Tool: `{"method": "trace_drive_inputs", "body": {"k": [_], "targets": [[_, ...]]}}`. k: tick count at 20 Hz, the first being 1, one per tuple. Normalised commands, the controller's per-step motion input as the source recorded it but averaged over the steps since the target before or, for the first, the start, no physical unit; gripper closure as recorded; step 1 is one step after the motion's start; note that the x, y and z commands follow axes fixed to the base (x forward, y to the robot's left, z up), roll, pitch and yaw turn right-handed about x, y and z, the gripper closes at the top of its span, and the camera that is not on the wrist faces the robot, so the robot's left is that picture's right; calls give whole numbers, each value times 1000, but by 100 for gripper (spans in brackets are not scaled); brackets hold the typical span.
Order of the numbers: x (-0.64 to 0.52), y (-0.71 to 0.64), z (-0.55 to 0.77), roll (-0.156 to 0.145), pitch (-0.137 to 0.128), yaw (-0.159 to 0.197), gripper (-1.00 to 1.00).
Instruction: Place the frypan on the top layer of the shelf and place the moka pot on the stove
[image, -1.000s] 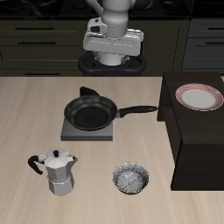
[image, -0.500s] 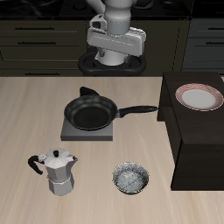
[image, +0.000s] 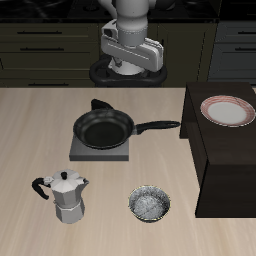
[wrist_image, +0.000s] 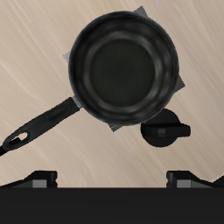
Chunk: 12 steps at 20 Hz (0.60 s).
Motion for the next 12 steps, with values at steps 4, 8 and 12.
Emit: {"method": "trace_drive_inputs", "body": {"k": [4, 8, 12], "targets": [[51, 257, 15, 62, -24, -251, -100], [132, 126, 27, 93, -77, -322, -100], [52, -105, -137, -90, -100, -192, -100]]}}
